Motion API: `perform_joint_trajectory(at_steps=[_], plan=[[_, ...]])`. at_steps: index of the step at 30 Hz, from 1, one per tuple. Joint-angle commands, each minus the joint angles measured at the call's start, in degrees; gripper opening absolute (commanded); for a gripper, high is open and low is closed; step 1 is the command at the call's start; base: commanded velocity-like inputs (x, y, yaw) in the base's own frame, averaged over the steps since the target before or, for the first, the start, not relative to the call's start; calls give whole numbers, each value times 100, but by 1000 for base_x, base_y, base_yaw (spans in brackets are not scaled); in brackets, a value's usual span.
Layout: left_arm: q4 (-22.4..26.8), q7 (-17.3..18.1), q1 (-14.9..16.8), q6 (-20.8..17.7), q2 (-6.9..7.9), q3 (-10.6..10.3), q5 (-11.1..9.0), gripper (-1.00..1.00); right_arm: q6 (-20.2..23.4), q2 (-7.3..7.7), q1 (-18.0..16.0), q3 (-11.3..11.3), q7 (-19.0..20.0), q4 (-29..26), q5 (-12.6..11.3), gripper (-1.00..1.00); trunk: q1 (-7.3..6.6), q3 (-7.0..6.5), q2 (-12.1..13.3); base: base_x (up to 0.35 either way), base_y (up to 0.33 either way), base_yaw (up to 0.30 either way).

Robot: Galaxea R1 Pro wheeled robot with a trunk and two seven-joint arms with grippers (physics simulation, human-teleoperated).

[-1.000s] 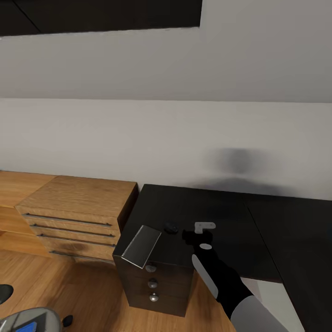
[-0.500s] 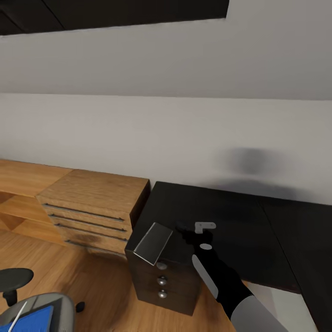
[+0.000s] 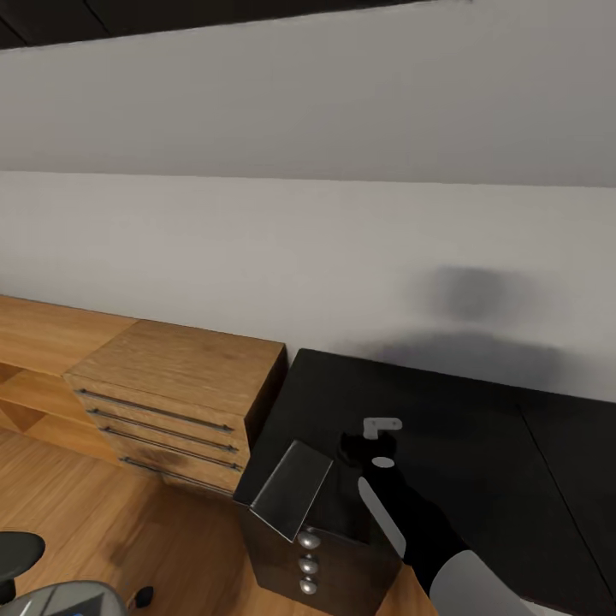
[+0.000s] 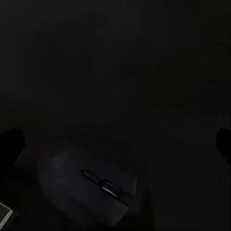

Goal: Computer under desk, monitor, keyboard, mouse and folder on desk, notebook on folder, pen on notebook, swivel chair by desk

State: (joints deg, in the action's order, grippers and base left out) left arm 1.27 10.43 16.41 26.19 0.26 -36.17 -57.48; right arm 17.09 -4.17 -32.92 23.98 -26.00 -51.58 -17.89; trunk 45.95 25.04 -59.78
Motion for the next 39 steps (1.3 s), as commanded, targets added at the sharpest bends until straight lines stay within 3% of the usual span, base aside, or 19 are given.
perform_joint_trajectory(at_steps=[1, 12, 19, 21, 39], plan=[[-4, 38, 3, 8, 1, -29, -61, 100, 21, 3, -5, 19, -46, 7, -38, 100, 4, 6, -4, 316, 0, 2], [-4, 38, 3, 8, 1, -22, -61, 100, 14, -2, -7, 126, -34, 190, -31, 100, 4, 6, -4, 104, 0, 0], [-4, 38, 3, 8, 1, -22, -61, 100, 14, -5, -8, 824, 74, 310, -36, 100, 4, 6, -4, 5, 0, 0], [-4, 38, 3, 8, 1, -22, -61, 100, 15, -5, -10, 911, 159, 334, -37, 100, 4, 6, -4, 0, 0, 0], [-4, 38, 3, 8, 1, -22, -61, 100, 13, 15, -10, 983, 368, 404, -21, 100, 4, 6, -4, 31, 0, 0]])
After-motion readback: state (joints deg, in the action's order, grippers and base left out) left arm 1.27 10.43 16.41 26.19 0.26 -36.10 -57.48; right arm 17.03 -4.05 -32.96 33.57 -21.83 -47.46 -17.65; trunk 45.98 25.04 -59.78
